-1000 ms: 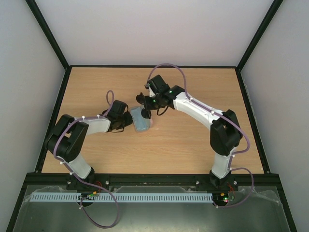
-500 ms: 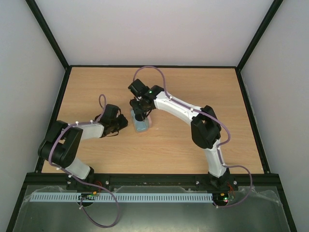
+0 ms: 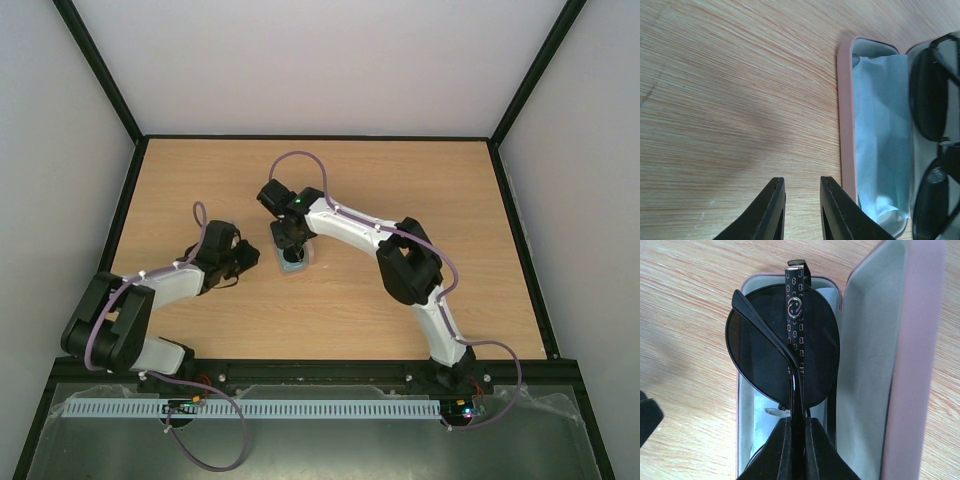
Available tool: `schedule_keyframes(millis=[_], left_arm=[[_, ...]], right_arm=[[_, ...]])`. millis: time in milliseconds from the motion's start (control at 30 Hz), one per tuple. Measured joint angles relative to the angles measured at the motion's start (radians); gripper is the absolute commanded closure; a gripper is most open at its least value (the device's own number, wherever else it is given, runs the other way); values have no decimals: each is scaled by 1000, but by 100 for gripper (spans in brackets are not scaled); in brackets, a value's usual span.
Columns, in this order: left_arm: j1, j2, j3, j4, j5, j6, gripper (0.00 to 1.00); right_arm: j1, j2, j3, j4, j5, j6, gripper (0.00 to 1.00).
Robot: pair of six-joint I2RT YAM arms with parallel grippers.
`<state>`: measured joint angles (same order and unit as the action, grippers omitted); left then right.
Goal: Organize the sunglasses
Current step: Place the sunglasses in the sunglasses case.
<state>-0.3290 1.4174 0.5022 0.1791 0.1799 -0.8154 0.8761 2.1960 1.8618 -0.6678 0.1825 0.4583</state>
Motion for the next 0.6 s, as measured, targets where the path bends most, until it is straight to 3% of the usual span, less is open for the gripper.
schedule_keyframes(millis=[600], left_arm=[[10,-26,-21,-32,3,1,77]], right_arm=[[15,84,-4,40,17,-7,99]])
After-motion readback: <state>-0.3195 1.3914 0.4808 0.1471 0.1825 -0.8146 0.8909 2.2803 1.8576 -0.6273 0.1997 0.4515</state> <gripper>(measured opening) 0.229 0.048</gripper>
